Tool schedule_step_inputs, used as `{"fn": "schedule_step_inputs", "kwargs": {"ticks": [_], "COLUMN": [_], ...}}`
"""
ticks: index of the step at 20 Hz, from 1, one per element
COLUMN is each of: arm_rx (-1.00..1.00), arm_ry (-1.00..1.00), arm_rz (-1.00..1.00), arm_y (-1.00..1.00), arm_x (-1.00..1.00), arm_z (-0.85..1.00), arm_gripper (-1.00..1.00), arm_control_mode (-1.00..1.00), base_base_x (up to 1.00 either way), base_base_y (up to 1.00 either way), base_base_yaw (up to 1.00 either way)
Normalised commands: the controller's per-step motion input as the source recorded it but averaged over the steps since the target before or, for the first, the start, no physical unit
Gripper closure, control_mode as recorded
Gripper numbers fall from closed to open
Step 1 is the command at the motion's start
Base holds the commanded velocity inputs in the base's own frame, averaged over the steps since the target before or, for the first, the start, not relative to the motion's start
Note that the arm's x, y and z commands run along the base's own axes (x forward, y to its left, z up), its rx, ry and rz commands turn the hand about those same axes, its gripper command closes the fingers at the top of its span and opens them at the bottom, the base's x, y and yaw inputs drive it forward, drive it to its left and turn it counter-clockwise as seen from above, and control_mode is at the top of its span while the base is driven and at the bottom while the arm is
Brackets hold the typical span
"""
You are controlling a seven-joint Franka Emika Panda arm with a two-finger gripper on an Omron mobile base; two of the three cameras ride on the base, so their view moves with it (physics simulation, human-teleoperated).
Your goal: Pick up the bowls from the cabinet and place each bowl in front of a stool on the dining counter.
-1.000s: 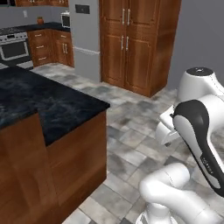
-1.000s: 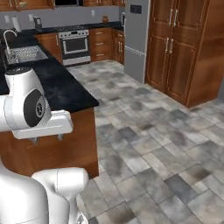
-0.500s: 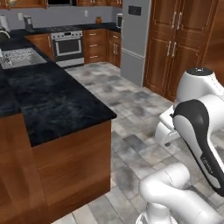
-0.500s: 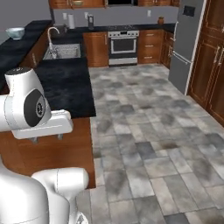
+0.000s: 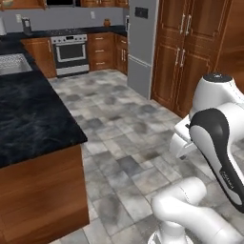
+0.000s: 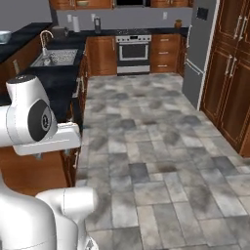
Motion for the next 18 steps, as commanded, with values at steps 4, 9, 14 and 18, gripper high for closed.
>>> {"fn": "schedule_step_inputs", "kwargs": {"ticks": [4,9,14,18], "arm_rx": [0.00,0.00,0.00,0.00], "arm_ry": [0.00,0.00,0.00,0.00], "arm_rz": [0.00,0.00,0.00,0.00], "arm_y": [0.00,0.00,0.00,0.00], "arm_x": [0.00,0.00,0.00,0.00], "arm_z": [0.00,0.00,0.00,0.00], "arm_gripper": [-1.00,-1.00,-1.00,-1.00], "arm_control_mode": [1.00,1.00,1.00,1.00], "base_base_x": [0.90,0.90,0.77,0.87], "base_base_y": [-1.00,-1.00,-1.00,-1.00], "base_base_yaw": [0.14,0.37,0.41,0.34]}}
